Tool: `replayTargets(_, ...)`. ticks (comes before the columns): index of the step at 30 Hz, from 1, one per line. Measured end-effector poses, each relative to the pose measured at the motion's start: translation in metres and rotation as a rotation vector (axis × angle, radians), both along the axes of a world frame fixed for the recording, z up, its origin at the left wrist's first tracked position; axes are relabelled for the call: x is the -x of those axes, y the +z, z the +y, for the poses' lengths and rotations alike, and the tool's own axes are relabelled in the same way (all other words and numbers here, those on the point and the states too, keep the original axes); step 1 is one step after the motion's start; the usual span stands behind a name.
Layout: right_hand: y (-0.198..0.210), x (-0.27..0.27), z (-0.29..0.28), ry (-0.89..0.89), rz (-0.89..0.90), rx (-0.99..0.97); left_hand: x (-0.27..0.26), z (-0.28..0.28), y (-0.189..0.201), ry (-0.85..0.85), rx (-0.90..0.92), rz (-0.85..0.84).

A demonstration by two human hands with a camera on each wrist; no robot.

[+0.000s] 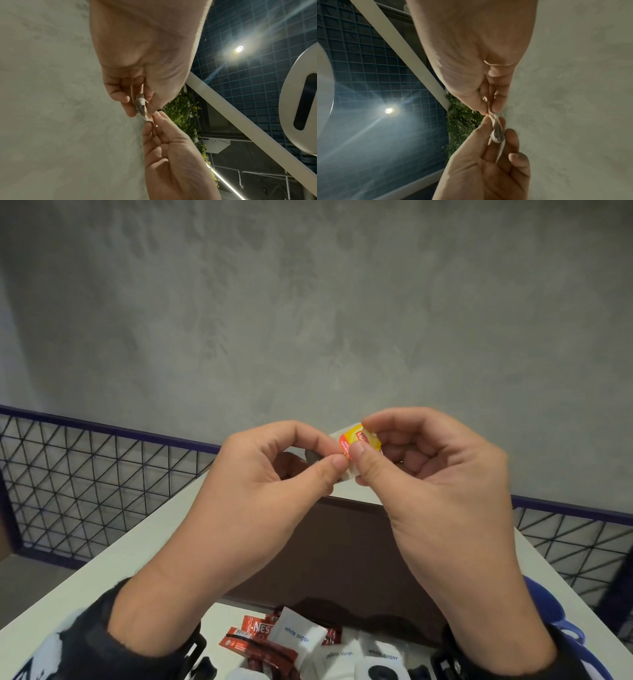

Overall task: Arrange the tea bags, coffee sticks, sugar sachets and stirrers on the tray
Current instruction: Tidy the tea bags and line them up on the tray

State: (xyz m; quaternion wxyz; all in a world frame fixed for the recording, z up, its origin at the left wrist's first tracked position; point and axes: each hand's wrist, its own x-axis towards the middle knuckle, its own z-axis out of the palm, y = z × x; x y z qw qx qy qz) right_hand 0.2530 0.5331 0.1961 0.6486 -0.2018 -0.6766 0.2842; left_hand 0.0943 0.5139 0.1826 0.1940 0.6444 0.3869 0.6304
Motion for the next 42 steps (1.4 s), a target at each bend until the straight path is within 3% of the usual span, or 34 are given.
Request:
replayTargets(6,-0.001,0.0,0.0,-0.076,-0.048,-0.03,0.003,0.002,-0.002,-0.044,0.019,0.03)
replayTargets(12,0.0,-0.001,-0.003,-0.069,-0.073,-0.033,0.002,0.003,-0.002,-0.16,0.083,-0.125)
replayTargets(18,0.001,-0.002,0.001,0.014,-0.013,0.05,-0.003,0.001,0.001,-0.209,0.073,-0.336)
replayTargets(24,0.0,-0.002,0.004,0.051,-0.04,0.229,-0.003,0.0,0.004,-0.151,0.056,-0.373)
replayTargets(30,0.0,-0.003,0.005,0.072,-0.082,0.344,0.006,-0.004,0.005,-0.09,0.14,-0.199)
replayTargets(34,-0.007,0.004,0.009,0.05,-0.108,0.391,0.044,-0.009,-0.007,0.035,0.21,-0.056)
replayTargets(36,-0.015,0.01,0.013,0.064,-0.173,0.473,0.075,-0.011,-0.02,0.099,0.26,-0.067)
replayTargets(42,-0.045,0.057,0.071,0.105,-0.662,0.721,0.139,-0.004,-0.067,0.158,0.47,-0.3)
